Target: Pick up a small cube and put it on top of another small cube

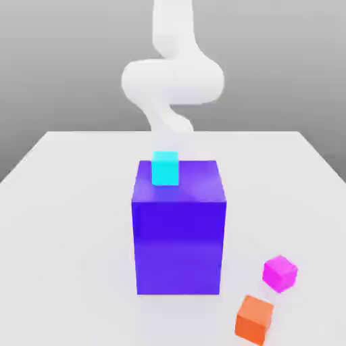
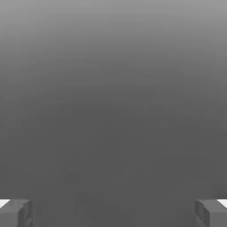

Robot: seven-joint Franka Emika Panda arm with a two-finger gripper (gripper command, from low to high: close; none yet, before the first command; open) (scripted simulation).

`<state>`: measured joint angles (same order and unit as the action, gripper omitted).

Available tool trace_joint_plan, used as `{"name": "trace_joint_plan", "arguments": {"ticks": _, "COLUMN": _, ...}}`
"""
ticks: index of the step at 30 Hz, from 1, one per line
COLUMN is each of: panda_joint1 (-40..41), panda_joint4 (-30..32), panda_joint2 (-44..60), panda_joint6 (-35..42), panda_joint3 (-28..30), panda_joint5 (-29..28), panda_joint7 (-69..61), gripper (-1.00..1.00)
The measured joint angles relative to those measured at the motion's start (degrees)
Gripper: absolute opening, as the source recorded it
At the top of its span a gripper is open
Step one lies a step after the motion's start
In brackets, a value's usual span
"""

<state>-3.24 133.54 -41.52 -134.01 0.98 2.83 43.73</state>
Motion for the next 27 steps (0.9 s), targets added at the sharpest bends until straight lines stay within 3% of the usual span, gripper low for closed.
{"name": "trace_joint_plan", "arguments": {"ticks": 10, "panda_joint1": -11.19, "panda_joint4": 6.92, "panda_joint2": 17.76, "panda_joint6": -8.56, "panda_joint3": 0.07, "panda_joint5": 10.25, "panda_joint7": -7.59, "gripper": 0.0}}
{"name": "trace_joint_plan", "arguments": {"ticks": 17, "panda_joint1": -16.57, "panda_joint4": 11.75, "panda_joint2": 29.7, "panda_joint6": -14.75, "panda_joint3": -3.28, "panda_joint5": 13.46, "panda_joint7": -10.04, "gripper": 0.0}}
{"name": "trace_joint_plan", "arguments": {"ticks": 22, "panda_joint1": -19.7, "panda_joint4": 15.43, "panda_joint2": 37.77, "panda_joint6": -19.8, "panda_joint3": -6.3, "panda_joint5": 11.25, "panda_joint7": -8.58, "gripper": 0.0}}
{"name": "trace_joint_plan", "arguments": {"ticks": 27, "panda_joint1": -23.39, "panda_joint4": 19.27, "panda_joint2": 45.24, "panda_joint6": -25.11, "panda_joint3": -6.29, "panda_joint5": 2.35, "panda_joint7": -2.32, "gripper": 0.0}}
